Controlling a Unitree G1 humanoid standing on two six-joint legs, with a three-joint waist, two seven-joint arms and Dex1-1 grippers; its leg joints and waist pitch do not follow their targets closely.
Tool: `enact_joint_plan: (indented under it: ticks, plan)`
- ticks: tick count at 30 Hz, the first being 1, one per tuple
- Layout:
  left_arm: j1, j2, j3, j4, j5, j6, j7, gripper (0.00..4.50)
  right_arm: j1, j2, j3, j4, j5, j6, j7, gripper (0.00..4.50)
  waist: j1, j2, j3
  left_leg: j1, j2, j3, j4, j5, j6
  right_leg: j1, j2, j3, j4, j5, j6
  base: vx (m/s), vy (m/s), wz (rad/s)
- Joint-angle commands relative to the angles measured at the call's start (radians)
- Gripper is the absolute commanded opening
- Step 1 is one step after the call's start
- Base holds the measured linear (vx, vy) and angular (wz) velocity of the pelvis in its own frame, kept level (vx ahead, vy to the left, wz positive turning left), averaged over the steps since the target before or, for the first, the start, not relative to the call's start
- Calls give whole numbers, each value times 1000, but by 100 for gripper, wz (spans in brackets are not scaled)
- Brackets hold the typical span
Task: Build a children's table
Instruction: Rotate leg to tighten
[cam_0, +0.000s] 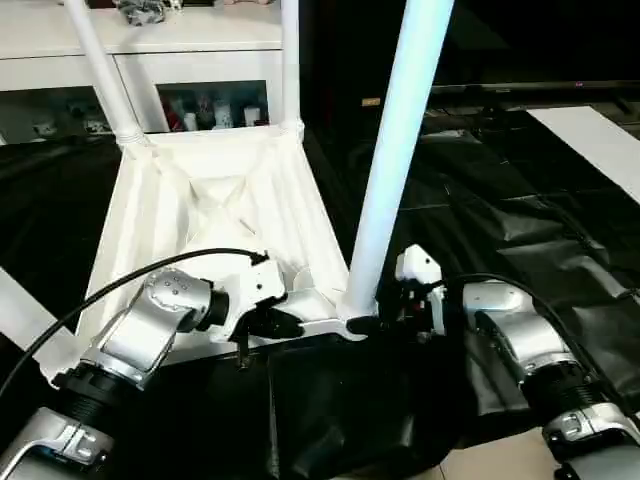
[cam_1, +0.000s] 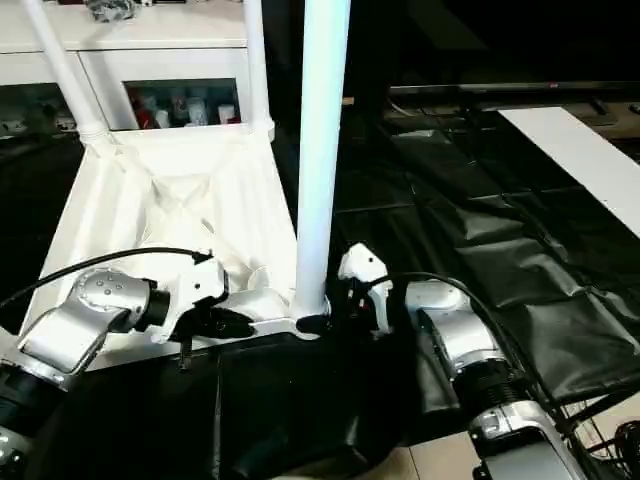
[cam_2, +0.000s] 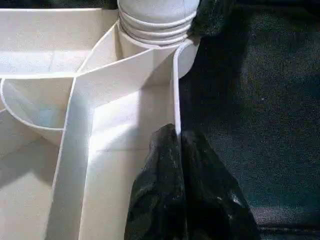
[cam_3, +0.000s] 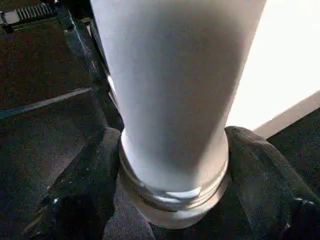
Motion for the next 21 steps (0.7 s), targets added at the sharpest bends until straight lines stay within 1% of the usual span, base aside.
enact_joint_plan:
  ticks: [1,2,3,4,5,7,9,13,15,18,21]
  plan:
    - [-9,-4,-38,4,10,-4,-24,0,5,2,-10,2,7,8,2,336,-3,13,-63,15,23,-6,-74,-300,0,43,-52,40,-73,-240,-217,0,0,0]
    - [-9,-4,-38,4,10,-4,-24,0,5,2,-10,2,7,8,2,311,-3,13,-64,15,23,-6,-74,-297,0,43,-52,40,-72,-230,-220,0,0,0]
    - [-10,-3,-38,5,11,-4,-24,0,2,6,-17,6,12,9,-2,311,-3,15,-64,15,23,-6,-74,-297,0,43,-52,40,-72,-227,-222,0,0,0]
    - [-9,-3,-37,6,11,-6,-24,0,-3,11,-21,11,16,6,-5,298,-3,14,-63,14,23,-6,-74,-301,0,43,-52,40,-73,-229,-223,0,0,0]
    - [-9,-2,-37,6,11,-6,-24,0,-3,11,-21,12,16,5,-6,298,-3,14,-63,14,23,-6,-74,-303,0,44,-52,40,-72,-232,-223,0,0,0]
    - [-9,-2,-37,6,11,-6,-24,0,-7,14,-23,17,18,0,-4,276,-3,14,-62,15,23,-6,-75,-311,-2,43,-53,40,-74,-248,-219,0,0,0]
    - [-8,0,-37,7,12,-7,-25,0,-6,16,-23,19,19,-1,-3,274,-4,12,-62,15,23,-6,-75,-312,-2,43,-53,40,-75,-255,-217,0,0,0]
    - [-6,3,-37,5,12,-7,-27,0,-3,21,-26,22,20,0,0,270,-3,13,-62,15,24,-6,-75,-309,-2,42,-53,40,-74,-248,-218,0,0,0]
    - [-4,6,-37,2,11,-6,-29,0,-1,25,-26,22,20,1,-1,270,-3,17,-62,15,23,-7,-75,-313,-3,42,-53,40,-74,-248,-220,0,0,0]
    - [-2,9,-37,-1,10,-4,-33,0,1,28,-28,20,21,1,-5,270,-5,16,-62,15,23,-7,-76,-316,-3,43,-52,39,-74,-248,-221,0,0,0]
    - [-3,-1,-35,6,9,6,-22,0,0,43,-42,35,15,-11,-55,270,-6,18,-61,15,23,-7,-76,-320,-6,43,-53,39,-75,-256,-220,0,0,0]
